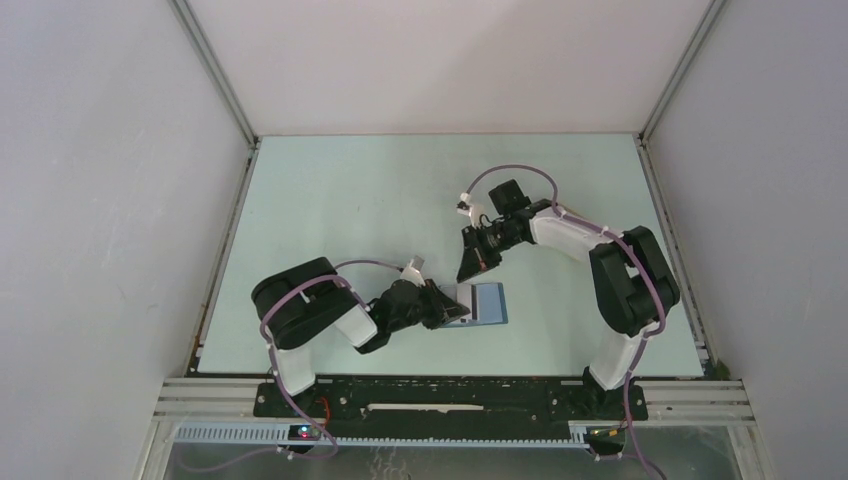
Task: Put the credit cards into the card holder
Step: Insert the credit card into the card holder.
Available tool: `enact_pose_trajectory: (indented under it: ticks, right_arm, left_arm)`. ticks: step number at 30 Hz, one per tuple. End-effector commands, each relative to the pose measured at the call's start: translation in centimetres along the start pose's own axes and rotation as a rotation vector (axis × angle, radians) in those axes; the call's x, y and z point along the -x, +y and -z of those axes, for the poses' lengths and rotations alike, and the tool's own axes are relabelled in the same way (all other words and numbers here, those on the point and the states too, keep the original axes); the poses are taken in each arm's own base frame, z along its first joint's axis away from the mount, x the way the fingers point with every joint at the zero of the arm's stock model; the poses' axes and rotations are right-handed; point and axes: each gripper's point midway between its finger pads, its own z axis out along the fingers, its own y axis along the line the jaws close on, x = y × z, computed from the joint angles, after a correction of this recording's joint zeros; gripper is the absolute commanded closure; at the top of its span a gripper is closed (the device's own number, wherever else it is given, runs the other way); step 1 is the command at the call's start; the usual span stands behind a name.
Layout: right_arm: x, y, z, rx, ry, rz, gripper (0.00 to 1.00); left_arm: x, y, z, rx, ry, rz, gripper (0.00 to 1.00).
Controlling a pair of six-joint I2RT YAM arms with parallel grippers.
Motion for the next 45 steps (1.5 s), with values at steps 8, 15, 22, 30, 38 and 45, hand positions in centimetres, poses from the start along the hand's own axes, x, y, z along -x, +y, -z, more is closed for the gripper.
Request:
enact_pose_trajectory:
  ticks: [8, 15, 22, 30, 38, 45]
  right_arm:
    - [0.5, -0.1, -3.2, -0.064, 0.027, -0.006, 0.92]
    - [-0.1, -1.1, -3.9, -0.138, 0.051, 0.026, 0.92]
    - [-0.4, -1.1, -4.4, -0.207, 0.077, 0.094, 0.93]
    - [-0.8, -1.8, -3.7, -0.279, 0.109, 0.179, 0.92]
    - [-1.2, -2.3, -3.4, -0.316, 0.139, 0.218, 0.93]
    - [-1.5, -2.2, -3.1, -0.307, 0.160, 0.239, 0.93]
  left_arm:
    - [-0.1, 1.6, -0.8, 0.058, 0.009, -0.008, 0.83]
    - [-0.1, 1.5, -0.8, 0.048, 0.010, -0.004, 0.82]
    - [-0.2, 1.5, -0.8, 0.045, 0.009, -0.001, 0.81]
    - [-0.2, 1.4, -0.6, 0.044, 0.008, -0.001, 0.77]
    - [0.0, 1.4, -0.4, 0.043, 0.005, -0.001, 0.75]
    - [-0.1, 1.5, -0.3, 0.042, 0.008, -0.003, 0.75]
